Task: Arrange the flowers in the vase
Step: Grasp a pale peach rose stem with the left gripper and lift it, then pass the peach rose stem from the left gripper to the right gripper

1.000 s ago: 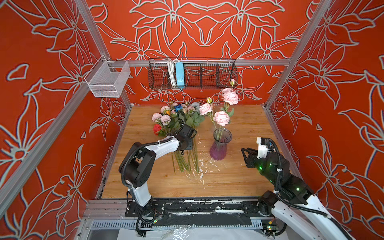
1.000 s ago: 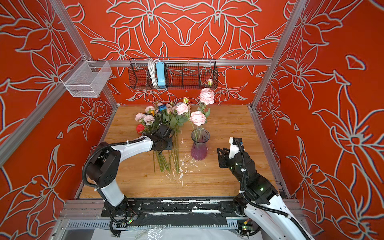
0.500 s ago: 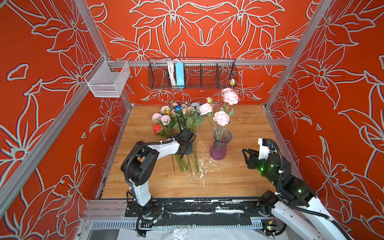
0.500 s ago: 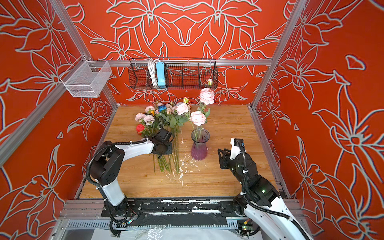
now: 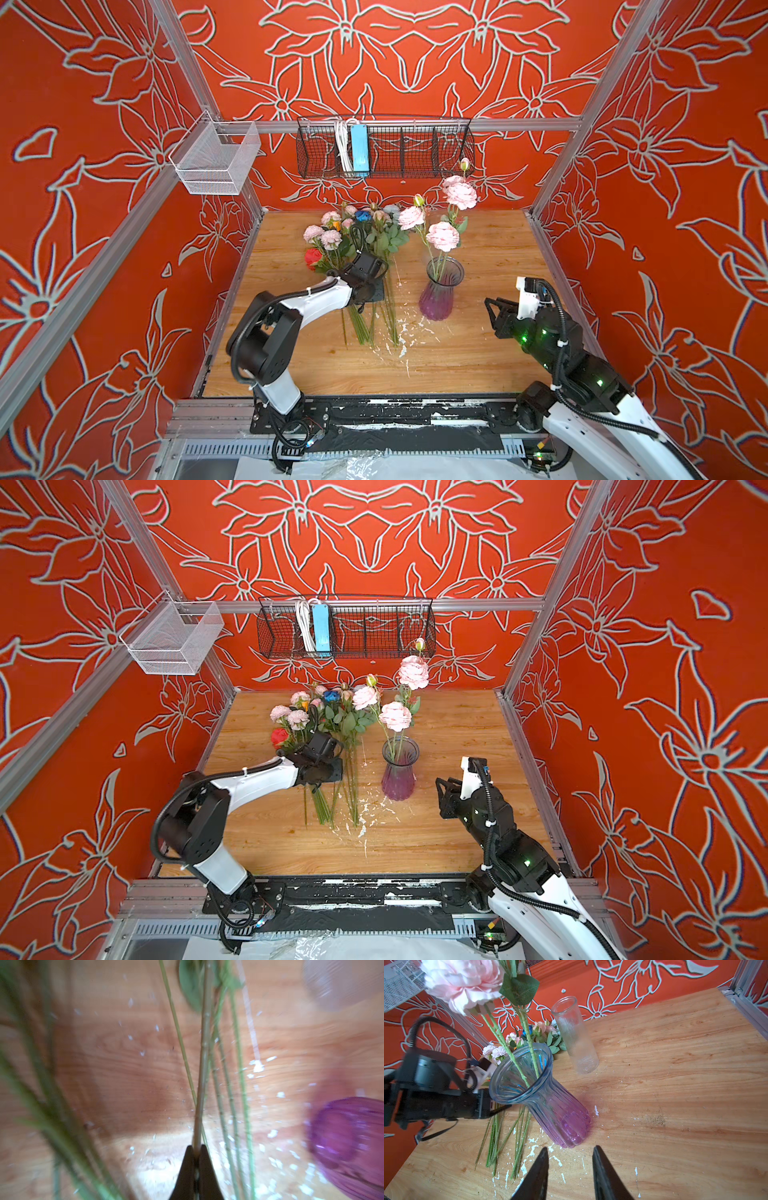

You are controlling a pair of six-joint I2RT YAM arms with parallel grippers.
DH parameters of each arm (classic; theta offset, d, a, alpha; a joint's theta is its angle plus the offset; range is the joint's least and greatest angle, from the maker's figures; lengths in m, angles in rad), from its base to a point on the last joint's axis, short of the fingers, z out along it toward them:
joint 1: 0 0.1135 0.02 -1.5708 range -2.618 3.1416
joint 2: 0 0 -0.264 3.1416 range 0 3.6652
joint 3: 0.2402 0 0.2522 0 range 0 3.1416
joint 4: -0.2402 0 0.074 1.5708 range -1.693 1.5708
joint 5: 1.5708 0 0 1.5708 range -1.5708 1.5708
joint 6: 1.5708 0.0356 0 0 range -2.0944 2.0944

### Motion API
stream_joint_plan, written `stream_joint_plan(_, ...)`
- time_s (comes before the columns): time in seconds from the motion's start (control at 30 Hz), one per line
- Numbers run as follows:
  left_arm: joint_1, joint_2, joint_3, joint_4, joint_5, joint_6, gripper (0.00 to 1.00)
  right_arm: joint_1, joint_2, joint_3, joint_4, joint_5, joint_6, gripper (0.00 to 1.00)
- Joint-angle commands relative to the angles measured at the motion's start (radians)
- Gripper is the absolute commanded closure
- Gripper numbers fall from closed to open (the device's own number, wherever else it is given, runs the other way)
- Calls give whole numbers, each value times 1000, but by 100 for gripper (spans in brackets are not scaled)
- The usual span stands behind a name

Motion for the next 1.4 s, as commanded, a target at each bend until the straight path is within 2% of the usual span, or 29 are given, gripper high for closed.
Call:
stream_joint_plan(0.0,4,-135,-9,-19,-30,-15,100,5,-21,27,-7,24,8,63)
stream_joint_plan(0.3,4,-399,-112,-8,-10,-91,100,5,-8,45,-2,-6,11,63)
stream_joint_plan(0.53,3,-777,-396,89,30,-142,100,5,36,30,46,-53,12,59)
stream_joint_plan(0.67,1,-1011,-518,151,97,-114,100,6,99,38,107,-104,18,57)
stream_joint_plan(0.77,-7,-1178,-604,284,182,-74,100,6,227,143,77,-253,7,57)
stream_joint_plan(0.83,-11,-1234,-609,329,202,-44,100,7,329,219,90,-413,-14,58)
stream_joint_plan(0.93,-15,-1211,-561,348,257,-6,100,8,332,232,226,-510,11,56)
stream_joint_plan(1.07,-61,-1050,-475,433,353,3,100,12,364,333,261,-646,-9,50)
stream_joint_plan(1.23,-305,-832,-314,470,242,149,100,35,419,402,315,-693,3,48)
stream_joint_plan(1.37,-369,-683,-214,510,285,151,100,61,449,439,326,-699,-7,47)
